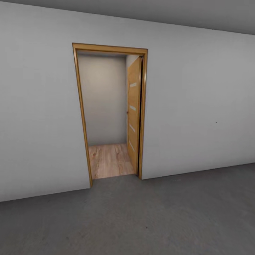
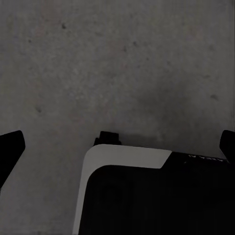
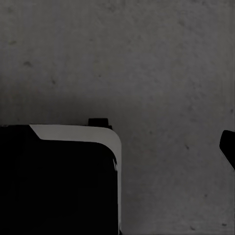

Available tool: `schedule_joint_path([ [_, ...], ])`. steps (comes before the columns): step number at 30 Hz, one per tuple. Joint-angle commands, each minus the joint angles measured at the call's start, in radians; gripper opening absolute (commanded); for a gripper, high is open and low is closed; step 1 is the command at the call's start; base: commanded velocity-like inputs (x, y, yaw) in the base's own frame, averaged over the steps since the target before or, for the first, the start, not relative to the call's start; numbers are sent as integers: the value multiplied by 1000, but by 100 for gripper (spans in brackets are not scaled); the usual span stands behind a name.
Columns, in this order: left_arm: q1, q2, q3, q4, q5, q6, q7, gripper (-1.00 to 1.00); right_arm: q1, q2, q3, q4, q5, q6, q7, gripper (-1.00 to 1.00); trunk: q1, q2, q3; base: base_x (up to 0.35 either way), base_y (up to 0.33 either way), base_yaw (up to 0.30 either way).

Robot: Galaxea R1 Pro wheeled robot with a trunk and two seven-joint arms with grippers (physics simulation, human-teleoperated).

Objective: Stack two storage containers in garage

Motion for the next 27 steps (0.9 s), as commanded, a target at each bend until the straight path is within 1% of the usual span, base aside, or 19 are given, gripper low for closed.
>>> schedule_joint_path([
  [1,-1,0,-10,2,10,-3,-4,100,-1,1,9,3,-8,-5,-1,100,1,-1,-1,323,0,0],
  [10,-1,-1,-11,1,10,0,-4,100,-1,0,11,3,-6,-2,0,100,1,-1,-1,323,0,0],
  [18,-1,-1,-7,1,10,0,-4,100,-1,2,10,3,-12,-6,1,100,1,-1,-1,323,0,1],
  [21,-1,-1,-7,1,10,0,-4,100,-1,1,10,3,-14,-7,0,100,1,-1,-1,323,0,156],
  [27,-1,-1,-7,1,10,0,-4,100,-1,1,10,3,-14,-8,1,100,1,-1,-1,323,0,244],
])
